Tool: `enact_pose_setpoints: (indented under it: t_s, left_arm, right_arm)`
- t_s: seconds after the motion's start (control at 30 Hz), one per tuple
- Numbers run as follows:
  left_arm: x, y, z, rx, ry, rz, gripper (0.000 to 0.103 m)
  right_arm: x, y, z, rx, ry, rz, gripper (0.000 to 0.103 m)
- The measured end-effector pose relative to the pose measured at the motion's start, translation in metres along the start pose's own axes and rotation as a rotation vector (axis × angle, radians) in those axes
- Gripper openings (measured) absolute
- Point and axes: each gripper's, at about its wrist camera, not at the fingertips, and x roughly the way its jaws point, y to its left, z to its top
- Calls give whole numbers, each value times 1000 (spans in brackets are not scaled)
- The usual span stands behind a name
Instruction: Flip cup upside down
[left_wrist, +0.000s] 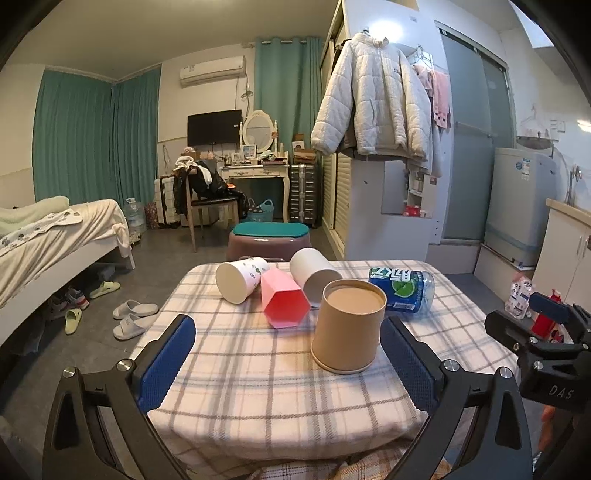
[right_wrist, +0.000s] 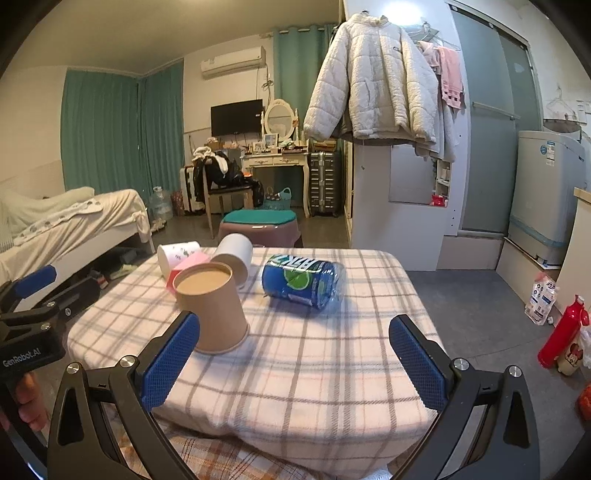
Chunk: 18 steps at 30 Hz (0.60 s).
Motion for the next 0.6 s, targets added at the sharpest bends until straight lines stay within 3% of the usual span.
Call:
enact_pose_setpoints:
  t_s: [0.6]
  left_arm:
    - [4,7,-4,-23,29,15,103]
  right_arm:
    - [5,1,-1,1,14,-1,103]
